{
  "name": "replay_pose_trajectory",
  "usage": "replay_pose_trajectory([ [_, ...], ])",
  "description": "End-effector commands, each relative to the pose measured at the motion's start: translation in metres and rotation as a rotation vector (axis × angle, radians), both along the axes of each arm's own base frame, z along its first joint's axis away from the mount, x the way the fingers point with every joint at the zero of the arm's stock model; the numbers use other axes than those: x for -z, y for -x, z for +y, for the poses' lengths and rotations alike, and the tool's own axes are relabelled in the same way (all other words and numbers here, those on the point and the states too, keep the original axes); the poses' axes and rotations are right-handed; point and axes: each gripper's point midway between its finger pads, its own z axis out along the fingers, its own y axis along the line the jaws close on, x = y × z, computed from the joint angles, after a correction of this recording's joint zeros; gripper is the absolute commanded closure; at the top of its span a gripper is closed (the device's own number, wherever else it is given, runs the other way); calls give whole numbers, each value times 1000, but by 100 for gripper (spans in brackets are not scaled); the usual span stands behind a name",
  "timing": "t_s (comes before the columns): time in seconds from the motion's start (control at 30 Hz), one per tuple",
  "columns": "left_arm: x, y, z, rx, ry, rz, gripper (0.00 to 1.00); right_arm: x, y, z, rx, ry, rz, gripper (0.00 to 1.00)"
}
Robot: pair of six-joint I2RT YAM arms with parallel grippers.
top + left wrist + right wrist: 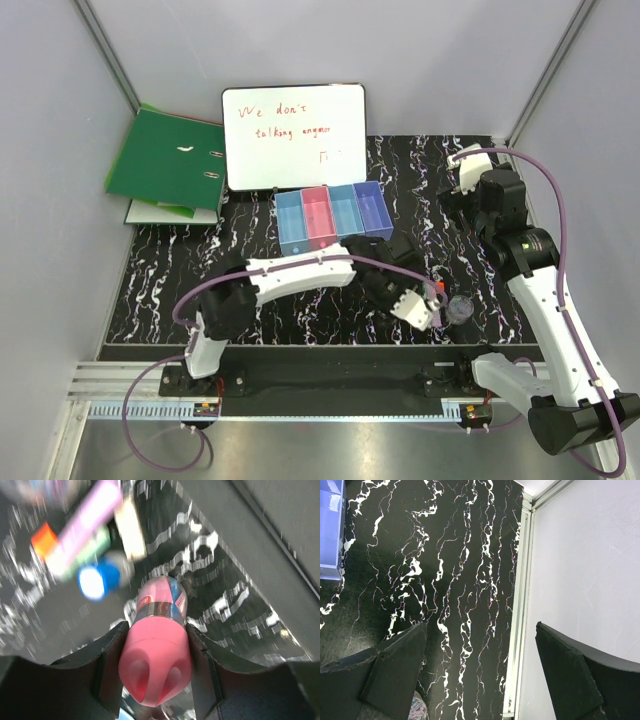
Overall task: Sort the stationery into containers
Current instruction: Pick up the stationery from the corner of the board, then place the stationery in the storage box.
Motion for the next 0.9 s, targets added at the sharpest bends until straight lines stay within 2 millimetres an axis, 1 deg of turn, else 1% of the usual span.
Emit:
replay_pose_trajectory([
  [0.0, -53, -46, 37, -282, 53, -25, 100, -35, -3, -1, 10, -28, -106, 3],
  [0.07, -56, -56, 53, -386, 37, -10, 100, -39, -3, -1, 9, -32, -116, 3],
  [0.1, -62, -71, 65, -452, 43, -11, 100, -40, -4, 0, 8, -34, -116, 3],
  [0.17, -65, -85, 78, -560, 32, -4, 100, -43, -5, -1, 9, -35, -123, 3],
  [0.2, -70, -103, 89, -633, 30, -34, 100, -43, -5, 0, 9, -34, -121, 3],
  [0.27, -74, -116, 103, -729, 10, -29, 100, -44, -6, -1, 12, -33, -121, 3],
  [0.3, -83, -132, 111, -784, 21, -26, 100, -43, -7, -1, 12, -31, -119, 3],
  [0.37, -90, -143, 125, -878, 8, 2, 100, -44, -7, -1, 10, -24, -120, 3],
  [0.4, -90, -155, 136, -933, 1, 19, 100, -44, -7, -1, 9, -22, -120, 3],
  [0.43, -98, -163, 142, -972, 10, 24, 100, -45, -7, -2, 10, -20, -122, 3],
  [0.47, -101, -169, 147, -1019, 17, 39, 100, -44, -8, -1, 7, -22, -119, 3],
  [0.5, -100, -184, 161, -1080, 12, 41, 100, -44, -8, -1, 7, -20, -118, 3],
  [0.53, -106, -193, 166, -1114, 29, 39, 100, -43, -9, -1, 8, -22, -115, 3],
  [0.57, -108, -200, 171, -1155, 37, 51, 100, -44, -9, 0, 9, -24, -117, 3],
  [0.6, -104, -214, 183, -1207, 34, 54, 100, -42, -10, 0, 9, -27, -111, 3],
  [0.63, -104, -220, 188, -1232, 32, 58, 100, -41, -10, 1, 9, -30, -108, 3],
  [0.67, -108, -228, 191, -1263, 49, 58, 100, -39, -11, 1, 8, -31, -104, 4],
  [0.7, -101, -239, 202, -1305, 31, 48, 100, -38, -12, 2, 9, -31, -101, 4],
  [0.77, -100, -251, 214, -1361, 31, 49, 100, -37, -13, 2, 9, -31, -98, 4],
  [0.8, -92, -254, 215, -1371, 17, 62, 100, -37, -13, 2, 7, -28, -98, 4],
  [0.83, -90, -257, 217, -1381, 16, 66, 100, -37, -14, 2, 5, -27, -97, 4],
  [0.87, -84, -261, 220, -1397, 6, 70, 100, -36, -14, 2, 3, -25, -93, 4],
])
